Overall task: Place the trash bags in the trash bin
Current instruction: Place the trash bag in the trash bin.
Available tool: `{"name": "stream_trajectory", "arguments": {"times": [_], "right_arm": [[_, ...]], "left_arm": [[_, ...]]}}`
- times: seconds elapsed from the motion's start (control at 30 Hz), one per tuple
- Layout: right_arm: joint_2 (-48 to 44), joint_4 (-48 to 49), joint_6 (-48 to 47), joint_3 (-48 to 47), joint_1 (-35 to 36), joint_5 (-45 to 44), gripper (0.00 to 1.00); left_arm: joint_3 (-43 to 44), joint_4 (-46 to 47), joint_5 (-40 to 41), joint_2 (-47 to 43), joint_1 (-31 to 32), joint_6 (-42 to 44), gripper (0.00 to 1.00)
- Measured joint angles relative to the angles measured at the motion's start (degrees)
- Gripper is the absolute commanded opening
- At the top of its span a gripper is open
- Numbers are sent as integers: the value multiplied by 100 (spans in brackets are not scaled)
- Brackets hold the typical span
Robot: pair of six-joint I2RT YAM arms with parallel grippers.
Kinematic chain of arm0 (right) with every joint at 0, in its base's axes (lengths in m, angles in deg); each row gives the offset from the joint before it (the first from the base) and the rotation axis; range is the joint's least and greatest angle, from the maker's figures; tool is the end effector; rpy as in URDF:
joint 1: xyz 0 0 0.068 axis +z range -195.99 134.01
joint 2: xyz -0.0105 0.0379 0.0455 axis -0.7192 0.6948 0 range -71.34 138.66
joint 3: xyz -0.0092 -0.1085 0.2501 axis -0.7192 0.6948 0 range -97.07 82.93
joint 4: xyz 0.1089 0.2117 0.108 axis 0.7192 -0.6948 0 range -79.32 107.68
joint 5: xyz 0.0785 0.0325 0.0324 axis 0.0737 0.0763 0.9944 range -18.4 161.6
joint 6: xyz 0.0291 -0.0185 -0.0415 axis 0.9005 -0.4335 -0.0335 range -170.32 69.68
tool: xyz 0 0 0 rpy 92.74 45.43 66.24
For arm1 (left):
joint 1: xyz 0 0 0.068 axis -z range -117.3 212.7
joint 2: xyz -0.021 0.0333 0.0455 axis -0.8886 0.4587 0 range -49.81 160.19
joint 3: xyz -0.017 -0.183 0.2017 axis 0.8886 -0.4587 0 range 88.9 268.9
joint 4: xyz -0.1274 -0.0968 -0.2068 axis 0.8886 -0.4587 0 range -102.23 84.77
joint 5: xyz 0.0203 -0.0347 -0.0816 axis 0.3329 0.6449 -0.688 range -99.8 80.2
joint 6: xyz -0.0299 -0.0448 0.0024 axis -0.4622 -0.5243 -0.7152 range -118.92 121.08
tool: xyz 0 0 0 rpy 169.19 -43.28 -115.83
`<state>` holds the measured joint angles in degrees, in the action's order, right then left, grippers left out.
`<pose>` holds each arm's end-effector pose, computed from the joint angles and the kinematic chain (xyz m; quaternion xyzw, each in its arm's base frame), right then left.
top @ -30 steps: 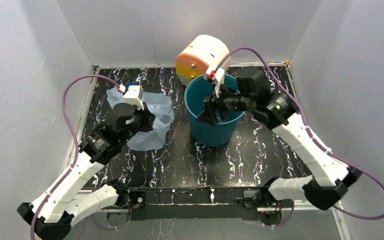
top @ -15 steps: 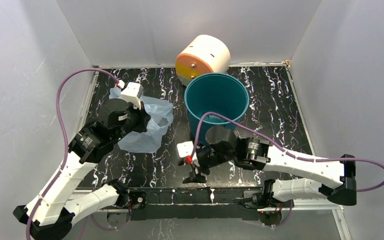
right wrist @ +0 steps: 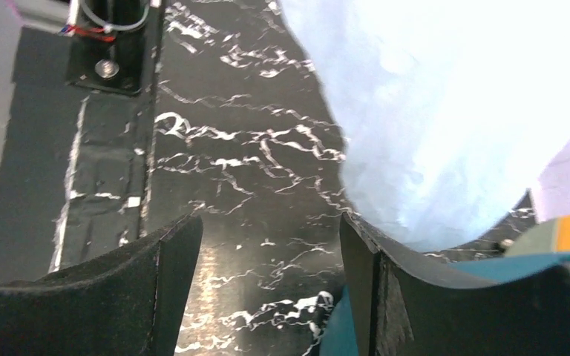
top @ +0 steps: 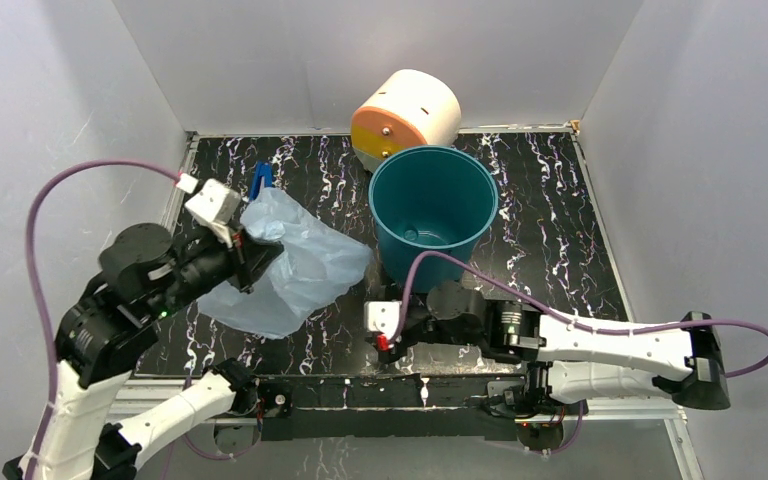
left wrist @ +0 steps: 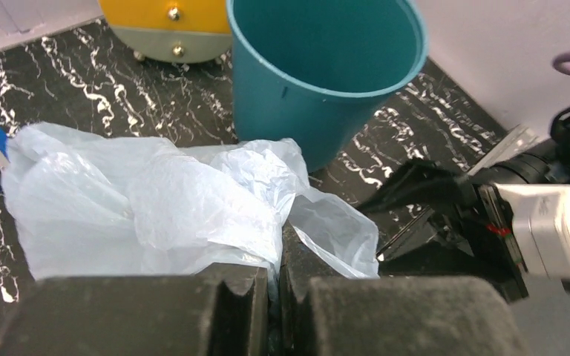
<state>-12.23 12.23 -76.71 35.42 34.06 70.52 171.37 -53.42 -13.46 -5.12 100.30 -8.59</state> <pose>0.0423 0.2376 0.3174 -0.6406 0.4859 0.2615 0.5339 0.0753 -0.0610 0.4770 0.2051 0.7403 -0.2790 0.5762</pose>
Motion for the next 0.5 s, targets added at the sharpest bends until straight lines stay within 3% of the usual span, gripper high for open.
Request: {"name": "stream_trajectory", "arguments": {"times": [0.33, 0.5], "right_arm": [[-372, 1447, 157, 603, 0, -1040, 82], [232, 2011, 188, 817, 0, -1250, 74]], "left_arm": [[382, -70, -503, -188, 0, -61, 0], [382, -81, -750, -175, 0, -120, 0]]}}
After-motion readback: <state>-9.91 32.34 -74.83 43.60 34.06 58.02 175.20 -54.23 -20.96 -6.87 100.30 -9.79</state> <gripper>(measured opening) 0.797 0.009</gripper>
